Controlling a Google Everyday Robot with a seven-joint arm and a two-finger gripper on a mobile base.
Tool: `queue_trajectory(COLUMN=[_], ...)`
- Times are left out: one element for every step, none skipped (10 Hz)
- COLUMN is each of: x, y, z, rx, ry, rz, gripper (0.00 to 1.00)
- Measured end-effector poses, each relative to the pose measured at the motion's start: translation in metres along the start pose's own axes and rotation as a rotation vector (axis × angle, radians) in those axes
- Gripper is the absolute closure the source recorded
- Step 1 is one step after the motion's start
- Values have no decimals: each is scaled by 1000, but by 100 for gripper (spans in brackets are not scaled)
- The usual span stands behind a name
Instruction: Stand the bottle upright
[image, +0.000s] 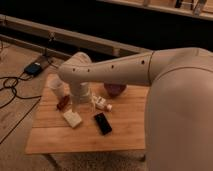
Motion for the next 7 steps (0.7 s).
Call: queue_trajectory(x=[-6, -14, -18, -25, -31, -38, -46], y=[-8, -20, -26, -32, -35, -37, -39], z=[7, 18, 23, 31, 36, 42, 46], rx=[14, 27, 32, 36, 38, 42, 47], ry=[-3, -4, -1, -1, -4, -10, -14], rz=[-41, -85, -108, -144, -172, -200, -226], gripper=[35, 35, 35, 35, 35, 35, 35])
